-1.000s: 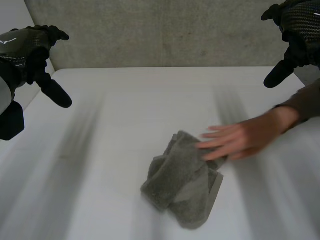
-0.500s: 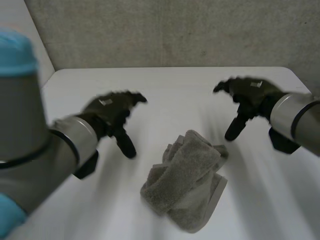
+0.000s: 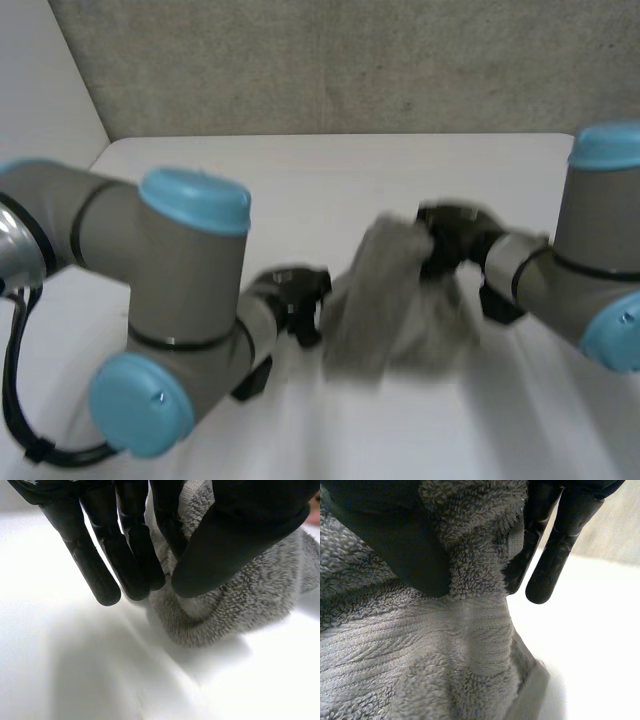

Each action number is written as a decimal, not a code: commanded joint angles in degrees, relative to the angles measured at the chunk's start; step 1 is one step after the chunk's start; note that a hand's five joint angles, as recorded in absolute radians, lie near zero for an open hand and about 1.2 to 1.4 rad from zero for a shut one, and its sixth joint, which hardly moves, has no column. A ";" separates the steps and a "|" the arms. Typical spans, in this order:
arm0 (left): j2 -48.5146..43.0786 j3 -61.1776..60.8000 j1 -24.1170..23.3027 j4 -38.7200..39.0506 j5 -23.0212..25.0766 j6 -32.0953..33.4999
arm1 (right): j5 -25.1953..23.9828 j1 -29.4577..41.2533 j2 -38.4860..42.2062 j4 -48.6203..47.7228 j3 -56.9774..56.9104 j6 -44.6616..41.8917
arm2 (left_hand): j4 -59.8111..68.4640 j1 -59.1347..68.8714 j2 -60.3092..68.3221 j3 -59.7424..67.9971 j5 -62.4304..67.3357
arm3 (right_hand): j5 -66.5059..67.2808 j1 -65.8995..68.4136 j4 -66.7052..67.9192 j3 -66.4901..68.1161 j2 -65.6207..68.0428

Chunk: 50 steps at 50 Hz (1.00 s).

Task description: Fold the towel.

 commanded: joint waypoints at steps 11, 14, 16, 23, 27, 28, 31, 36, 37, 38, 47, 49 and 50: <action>18.43 -5.82 1.90 6.55 -14.28 -1.30 | 2.78 9.25 -6.53 -16.35 1.65 -21.59 | 14.44 16.00 14.35 14.53 14.78 | 18.81 26.52 11.97 13.04 14.47; 21.07 -14.34 1.28 8.57 -13.23 -1.04 | 2.60 9.78 -5.04 -4.58 2.54 -30.19 | 14.44 16.00 14.35 14.53 14.78 | 18.81 26.52 11.97 13.04 14.47; 21.79 -18.17 1.19 9.46 -12.78 -0.68 | 3.21 10.05 -3.62 1.01 2.72 -34.81 | 14.44 16.00 14.35 14.53 14.78 | 18.81 26.52 11.97 13.04 14.47; 21.18 -29.40 -1.08 9.03 -9.98 -0.68 | 3.74 9.61 -1.25 14.02 4.38 -46.58 | -18.01 -16.45 -18.10 -17.92 -17.67 | -29.50 -21.79 -36.34 -35.27 -33.85; 20.74 -29.86 -3.02 7.79 -8.74 -0.59 | 3.47 9.34 -1.51 13.14 4.65 -46.14 | -29.94 -28.38 -30.03 -29.85 -29.60 | -46.06 -38.35 -52.90 -51.83 -50.40; 20.73 -29.86 -3.03 7.79 -8.74 -0.59 | 3.65 9.43 -2.03 12.44 4.65 -45.36 | -29.95 -28.39 -30.04 -29.86 -29.61 | -48.72 -41.01 -55.56 -54.49 -53.07; 21.17 -27.66 -2.94 7.79 -8.65 -0.59 | 3.65 9.26 -2.91 10.69 4.65 -41.86 | -31.63 -30.07 -31.72 -31.54 -31.29 | -49.09 -41.38 -55.92 -54.86 -53.43; 21.26 -23.35 -2.15 8.23 -8.65 -0.42 | 3.21 6.81 -4.14 9.19 6.40 -34.65 | -31.80 -30.24 -31.89 -31.71 -31.46 | -48.75 -41.04 -55.59 -54.52 -53.09; 21.26 -21.79 -1.54 8.58 -8.65 -0.42 | 2.86 5.40 -5.19 8.92 7.71 -32.72 | -31.97 -30.40 -32.06 -31.87 -31.62 | -48.75 -41.04 -55.59 -54.52 -53.09; 21.09 -20.12 -0.58 9.45 -8.57 -0.33 | 2.86 5.39 -5.20 8.92 7.73 -32.70 | -32.80 -31.24 -32.89 -32.71 -32.46 | -48.75 -41.04 -55.59 -54.52 -53.09; 10.03 -8.43 2.42 16.14 -1.82 10.10 | -1.35 -2.25 -11.79 5.58 16.07 -27.43 | -32.97 -31.41 -33.07 -32.88 -32.63 | -48.75 -41.04 -55.59 -54.52 -53.09; 8.18 -6.67 2.51 16.14 0.99 13.35 | -1.80 -3.31 -12.15 5.49 16.96 -27.16 | -32.98 -31.42 -33.07 -32.88 -32.63 | -48.75 -41.04 -55.59 -54.52 -53.09; 5.56 -4.74 2.68 16.14 3.80 16.25 | -2.06 -3.92 -12.32 5.41 17.74 -26.81 | -32.98 -31.42 -33.07 -32.88 -32.63 | -48.75 -41.04 -55.59 -54.52 -53.09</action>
